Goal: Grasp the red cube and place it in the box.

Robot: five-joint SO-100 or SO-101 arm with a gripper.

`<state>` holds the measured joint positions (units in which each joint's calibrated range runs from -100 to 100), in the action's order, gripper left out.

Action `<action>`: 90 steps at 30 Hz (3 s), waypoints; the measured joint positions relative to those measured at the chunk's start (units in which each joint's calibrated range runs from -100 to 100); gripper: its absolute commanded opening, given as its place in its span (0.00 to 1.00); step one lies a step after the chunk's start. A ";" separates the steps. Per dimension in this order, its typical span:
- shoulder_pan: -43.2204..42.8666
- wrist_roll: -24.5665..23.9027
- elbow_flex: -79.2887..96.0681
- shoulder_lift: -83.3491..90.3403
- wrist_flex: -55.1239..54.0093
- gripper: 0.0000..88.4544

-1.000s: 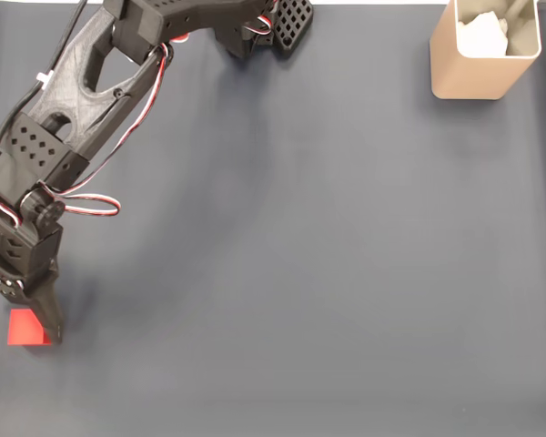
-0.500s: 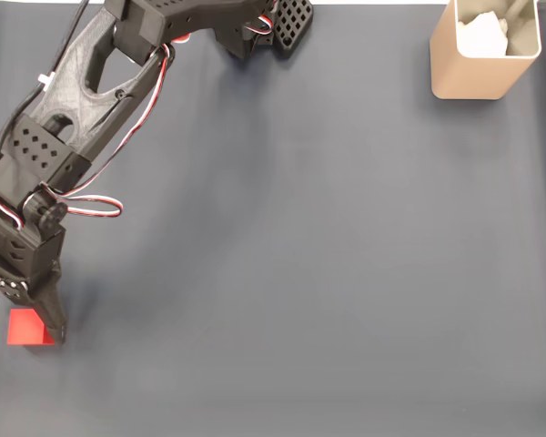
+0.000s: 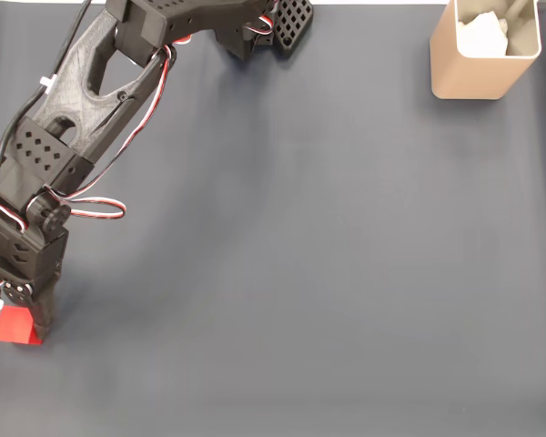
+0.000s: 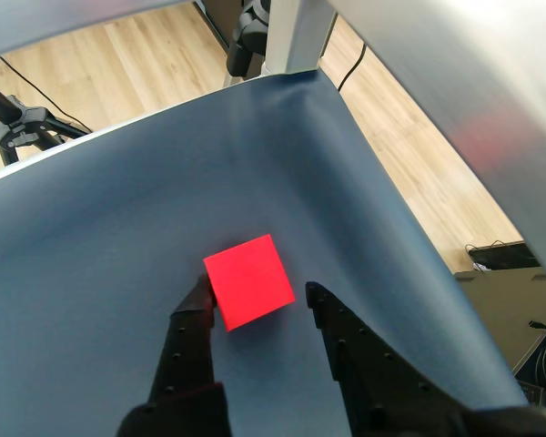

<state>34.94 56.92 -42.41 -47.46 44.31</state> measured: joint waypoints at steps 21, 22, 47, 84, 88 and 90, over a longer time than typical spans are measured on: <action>0.00 0.15 0.18 0.00 0.00 0.34; 0.00 -0.05 0.54 0.00 0.00 0.35; -0.37 -0.49 2.44 0.00 -1.83 0.35; -3.19 -1.32 14.56 11.20 3.02 0.00; -4.90 -1.32 21.16 19.37 4.77 0.00; -6.01 -1.32 25.68 24.14 5.25 0.00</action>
<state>28.93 55.60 -16.73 -23.32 49.56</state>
